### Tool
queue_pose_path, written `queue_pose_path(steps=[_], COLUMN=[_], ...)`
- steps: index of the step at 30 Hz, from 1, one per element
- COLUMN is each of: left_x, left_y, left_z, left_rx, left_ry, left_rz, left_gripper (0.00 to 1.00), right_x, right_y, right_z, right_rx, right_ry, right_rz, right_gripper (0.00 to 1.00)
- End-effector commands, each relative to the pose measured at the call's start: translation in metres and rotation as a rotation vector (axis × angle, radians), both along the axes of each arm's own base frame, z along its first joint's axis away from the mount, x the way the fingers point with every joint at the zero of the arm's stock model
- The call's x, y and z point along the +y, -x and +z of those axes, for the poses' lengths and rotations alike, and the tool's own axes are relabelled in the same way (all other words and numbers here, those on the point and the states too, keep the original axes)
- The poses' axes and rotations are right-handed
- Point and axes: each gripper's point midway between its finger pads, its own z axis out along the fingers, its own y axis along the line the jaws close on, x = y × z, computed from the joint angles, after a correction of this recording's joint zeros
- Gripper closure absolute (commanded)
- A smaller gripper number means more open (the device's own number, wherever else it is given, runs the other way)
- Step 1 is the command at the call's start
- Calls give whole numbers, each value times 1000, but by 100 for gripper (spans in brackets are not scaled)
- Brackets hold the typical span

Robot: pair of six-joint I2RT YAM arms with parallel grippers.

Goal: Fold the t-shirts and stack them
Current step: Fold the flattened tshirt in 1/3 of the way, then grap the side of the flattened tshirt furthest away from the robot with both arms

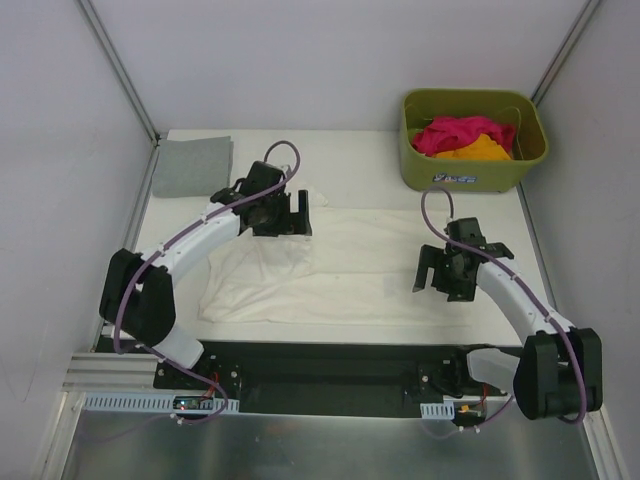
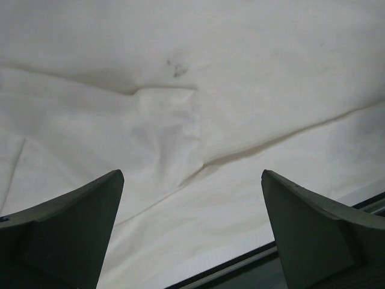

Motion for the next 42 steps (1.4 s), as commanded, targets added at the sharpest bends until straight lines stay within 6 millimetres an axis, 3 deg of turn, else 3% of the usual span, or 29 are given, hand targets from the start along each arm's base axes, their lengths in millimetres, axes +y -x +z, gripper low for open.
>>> queue_pose_path(steps=[1,7,13,22,28,32,33,35,36,38,39,41,42], left_x=[35,61,86,104,108,109,108,110,107,104,102,98,94], left_y=[32,70,106,135,141,132,117,104,88,70,52,32,12], left_z=[-46,-92,-119,-127,-118,-95,-76,-58,-40,-22,-9,2,9], left_rx=[143,300,369,359,337,279,218,161,104,58,28,6,-6], left_ry=[-24,15,-22,-32,-26,-31,-24,-39,-30,-27,-36,-46,-58], left_rz=[127,244,338,411,427,402,388,388,377,369,368,359,348], left_gripper=[1,1,1,1,1,1,1,1,1,1,1,1,1], right_x=[17,16,14,16,14,12,10,7,-2,-4,-6,-8,-8], right_y=[-24,-22,8,47,56,44,32,25,18,3,-2,-19,-24], right_z=[4,-17,-36,-38,-34,-16,-3,9,14,29,32,44,47], right_rx=[-37,37,110,124,91,14,-39,-68,-94,-141,-152,-180,-183], right_ry=[-17,37,27,-35,-40,-29,-19,-1,49,60,72,73,67], right_rz=[20,-33,-57,-74,-54,-53,-56,-61,-82,-94,-101,-111,-114], right_gripper=[3,3,3,3,3,3,3,3,3,3,3,3,3])
